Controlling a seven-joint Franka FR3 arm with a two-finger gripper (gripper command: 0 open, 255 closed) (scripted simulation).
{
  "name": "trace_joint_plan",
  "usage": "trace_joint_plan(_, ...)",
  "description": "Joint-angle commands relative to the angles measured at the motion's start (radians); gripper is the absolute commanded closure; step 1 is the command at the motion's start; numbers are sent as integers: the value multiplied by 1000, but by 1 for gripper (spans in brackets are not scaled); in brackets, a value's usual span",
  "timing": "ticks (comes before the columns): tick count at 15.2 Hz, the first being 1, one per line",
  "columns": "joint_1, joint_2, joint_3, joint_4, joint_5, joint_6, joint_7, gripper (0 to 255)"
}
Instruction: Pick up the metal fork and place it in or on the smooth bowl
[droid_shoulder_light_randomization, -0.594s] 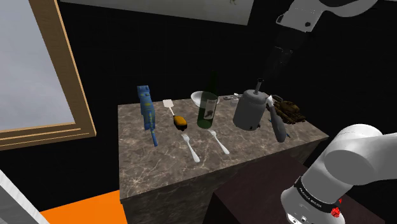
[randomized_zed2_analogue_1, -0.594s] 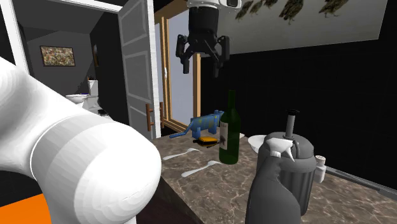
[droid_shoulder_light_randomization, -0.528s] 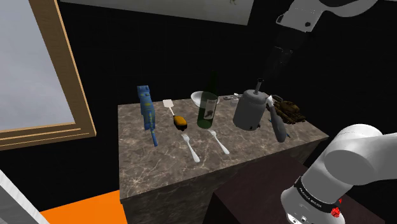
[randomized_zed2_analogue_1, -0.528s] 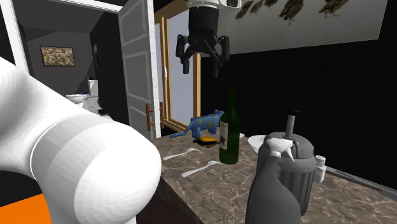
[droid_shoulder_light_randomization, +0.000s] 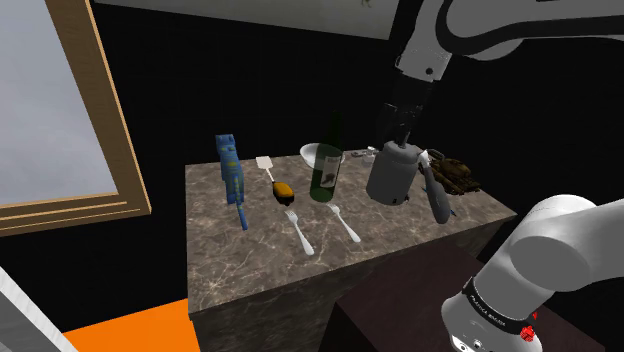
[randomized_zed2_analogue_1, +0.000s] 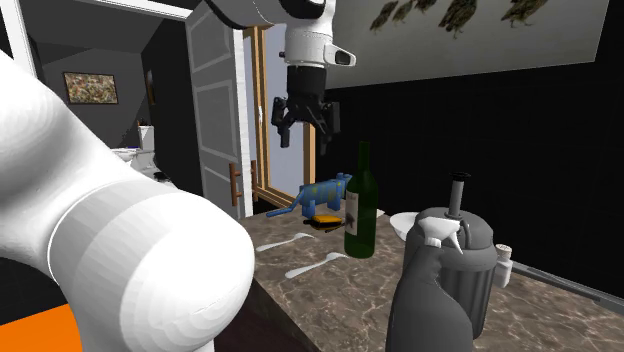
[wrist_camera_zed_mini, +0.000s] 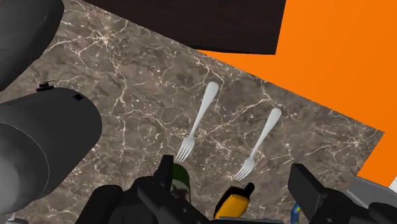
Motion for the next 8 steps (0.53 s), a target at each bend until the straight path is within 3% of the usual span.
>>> trace_joint_plan(1, 3, 37, 33, -24, 14, 54, 43, 0)
trace_joint_plan(8, 6, 257, 154, -25, 41, 241, 202, 0)
